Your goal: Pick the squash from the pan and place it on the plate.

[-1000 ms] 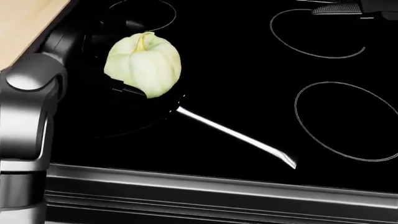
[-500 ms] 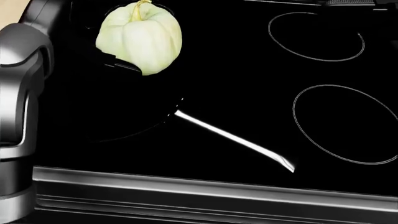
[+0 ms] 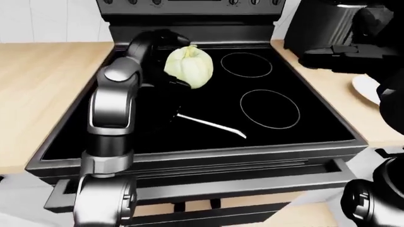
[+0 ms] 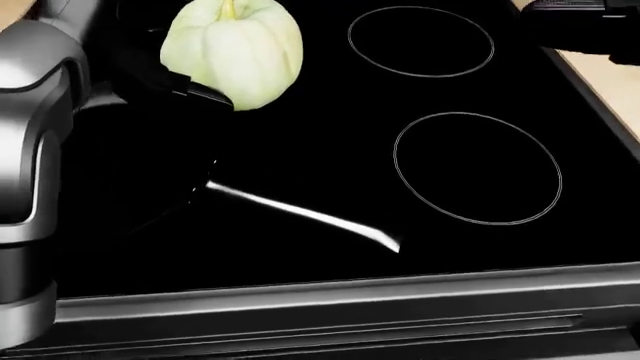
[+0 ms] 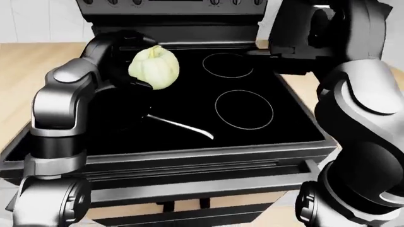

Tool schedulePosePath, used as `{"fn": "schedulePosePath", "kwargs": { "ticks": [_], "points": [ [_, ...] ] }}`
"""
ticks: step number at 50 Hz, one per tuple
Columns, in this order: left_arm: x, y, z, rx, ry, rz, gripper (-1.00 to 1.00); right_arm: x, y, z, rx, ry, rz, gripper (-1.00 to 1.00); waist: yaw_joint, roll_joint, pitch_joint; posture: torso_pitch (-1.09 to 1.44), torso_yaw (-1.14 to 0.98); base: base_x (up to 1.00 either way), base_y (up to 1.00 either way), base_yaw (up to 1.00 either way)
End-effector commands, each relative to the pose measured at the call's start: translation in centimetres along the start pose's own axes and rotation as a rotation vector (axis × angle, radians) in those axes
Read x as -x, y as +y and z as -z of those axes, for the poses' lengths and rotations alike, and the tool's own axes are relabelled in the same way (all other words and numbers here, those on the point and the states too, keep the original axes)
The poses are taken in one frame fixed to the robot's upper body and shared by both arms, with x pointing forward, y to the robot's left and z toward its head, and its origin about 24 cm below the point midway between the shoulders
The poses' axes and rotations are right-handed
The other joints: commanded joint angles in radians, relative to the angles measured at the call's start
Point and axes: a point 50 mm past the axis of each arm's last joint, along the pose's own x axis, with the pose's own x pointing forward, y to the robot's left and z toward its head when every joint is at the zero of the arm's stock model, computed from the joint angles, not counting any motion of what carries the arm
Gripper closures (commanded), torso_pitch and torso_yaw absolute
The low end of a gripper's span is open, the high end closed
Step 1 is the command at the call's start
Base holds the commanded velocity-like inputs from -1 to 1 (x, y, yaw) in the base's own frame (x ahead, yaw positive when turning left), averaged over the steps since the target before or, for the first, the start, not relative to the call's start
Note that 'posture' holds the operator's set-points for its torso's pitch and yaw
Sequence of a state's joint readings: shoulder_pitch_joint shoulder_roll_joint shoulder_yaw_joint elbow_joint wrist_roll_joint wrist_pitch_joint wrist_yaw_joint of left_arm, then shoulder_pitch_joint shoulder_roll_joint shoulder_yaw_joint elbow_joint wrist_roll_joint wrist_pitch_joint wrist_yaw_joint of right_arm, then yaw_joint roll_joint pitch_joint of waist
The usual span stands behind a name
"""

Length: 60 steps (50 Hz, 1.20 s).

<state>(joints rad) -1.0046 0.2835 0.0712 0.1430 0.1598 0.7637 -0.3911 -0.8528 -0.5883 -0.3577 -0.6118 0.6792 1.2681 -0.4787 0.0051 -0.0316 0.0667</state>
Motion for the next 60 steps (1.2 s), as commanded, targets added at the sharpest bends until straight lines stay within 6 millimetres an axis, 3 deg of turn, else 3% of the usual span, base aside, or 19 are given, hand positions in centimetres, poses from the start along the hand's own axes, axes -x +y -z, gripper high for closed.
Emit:
{"fn": "schedulePosePath", "kwargs": {
  "ticks": [1, 10, 11, 15, 19, 23, 25, 26, 28, 38, 41, 42, 44, 50, 52, 54, 55, 56, 60],
  "points": [
    [0.77, 1.59, -2.04, -0.018, -0.079, -0.077, 0.22, 0.28, 0.05, -1.3, -0.01, -0.068, -0.009, -1.0, 0.008, -0.011, -0.03, 0.0, 0.0, 0.0, 0.0, 0.0],
    [0.79, 1.87, -2.17, -0.014, -0.082, -0.085, 0.23, 0.25, 0.16, -1.23, -0.019, -0.069, -0.023, -1.0, 0.015, -0.023, -0.035, 0.0, 0.0, 0.0, 0.0, 0.0],
    [0.81, 1.91, -2.22, -0.014, -0.081, -0.085, 0.22, 0.25, 0.16, -1.24, -0.019, -0.068, -0.024, -1.0, 0.015, -0.019, -0.057, 0.0, 0.0, 0.0, -0.14, 0.0],
    [0.87, 2.01, -2.39, -0.013, -0.082, -0.088, 0.23, 0.28, 0.15, -1.29, -0.018, -0.069, -0.026, -1.0, 0.008, 0.044, -0.053, 0.0, 0.0, 0.0, -0.24, 0.0],
    [0.89, 1.89, -2.08, -0.009, -0.08, -0.088, 0.22, 0.32, 0.16, -1.33, -0.015, -0.07, -0.028, -1.0, 0.009, 0.046, -0.06, 0.0, 0.0, 0.0, -0.29, 0.0],
    [0.95, 1.99, -2.26, -0.01, -0.082, -0.09, 0.22, 0.36, 0.13, -1.4, -0.017, -0.07, -0.028, -1.0, 0.012, 0.008, -0.048, 0.0, 0.0, 0.0, -0.29, 0.0],
    [0.95, 1.99, -2.34, -0.01, -0.082, -0.089, 0.22, 0.38, 0.13, -1.39, -0.017, -0.07, -0.029, -1.0, 0.016, -0.038, -0.054, 0.0, 0.0, 0.0, -0.32, 0.0],
    [0.96, 2.01, -2.41, -0.01, -0.083, -0.09, 0.22, 0.36, 0.14, -1.37, -0.017, -0.07, -0.029, -1.0, 0.016, -0.081, -0.067, 0.0, 0.0, 0.0, -0.33, 0.0],
    [0.9, 2.07, -2.19, -0.008, -0.082, -0.09, 0.23, 0.36, 0.18, -1.4, -0.016, -0.069, -0.029, -1.0, 0.015, -0.056, -0.05, 0.0, 0.0, 0.0, -0.34, 0.0],
    [0.98, 2.27, -2.12, -0.008, -0.081, -0.093, 0.22, 0.35, 0.24, -1.36, -0.015, -0.068, -0.03, -1.0, 0.02, 0.026, -0.044, 0.0, 0.0, 0.0, -0.34, 0.0],
    [0.99, 2.2, -1.99, -0.007, -0.081, -0.092, 0.22, 0.34, 0.21, -1.34, -0.015, -0.069, -0.031, -1.0, 0.017, 0.083, -0.056, 0.0, 0.0, 0.0, -0.34, 0.0],
    [1.0, 2.21, -1.94, -0.006, -0.08, -0.092, 0.22, 0.33, 0.19, -1.32, -0.014, -0.069, -0.03, -1.0, 0.022, 0.049, -0.05, 0.0, 0.0, 0.0, -0.34, 0.0],
    [1.03, 2.21, -1.97, -0.009, -0.08, -0.094, 0.22, 0.32, 0.17, -1.28, -0.015, -0.069, -0.03, -1.0, 0.015, 0.074, -0.06, 0.0, 0.0, 0.0, -0.34, 0.0],
    [0.96, 2.16, -1.83, -0.006, -0.078, -0.092, 0.22, 0.35, 0.09, -1.31, -0.013, -0.069, -0.028, -1.0, 0.011, 0.033, -0.052, 0.0, 0.0, 0.0, -0.34, 0.0],
    [0.97, 2.1, -1.75, -0.006, -0.077, -0.092, 0.22, 0.35, 0.12, -1.29, -0.013, -0.069, -0.029, -1.0, 0.015, -0.006, -0.052, 0.0, 0.0, 0.0, -0.33, 0.0],
    [0.98, 2.1, -1.75, -0.005, -0.077, -0.093, 0.22, 0.37, 0.08, -1.32, -0.013, -0.069, -0.028, -1.0, 0.014, -0.092, -0.068, 0.0, 0.0, 0.0, -0.33, 0.0],
    [0.99, 2.09, -1.76, -0.006, -0.077, -0.093, 0.22, 0.39, 0.1, -1.38, -0.013, -0.07, -0.029, -1.0, 0.013, -0.04, -0.055, 0.0, 0.0, 0.0, -0.33, 0.0],
    [0.98, 2.1, -1.78, -0.006, -0.077, -0.093, 0.22, 0.38, 0.11, -1.34, -0.013, -0.07, -0.029, -1.0, 0.013, -0.055, -0.05, 0.0, 0.0, 0.0, -0.34, 0.0],
    [0.97, 2.1, -1.78, -0.005, -0.078, -0.093, 0.22, 0.35, 0.1, -1.34, -0.013, -0.07, -0.029, -1.0, 0.013, -0.011, -0.049, 0.0, 0.0, 0.0, -0.34, 0.0]
  ]
}}
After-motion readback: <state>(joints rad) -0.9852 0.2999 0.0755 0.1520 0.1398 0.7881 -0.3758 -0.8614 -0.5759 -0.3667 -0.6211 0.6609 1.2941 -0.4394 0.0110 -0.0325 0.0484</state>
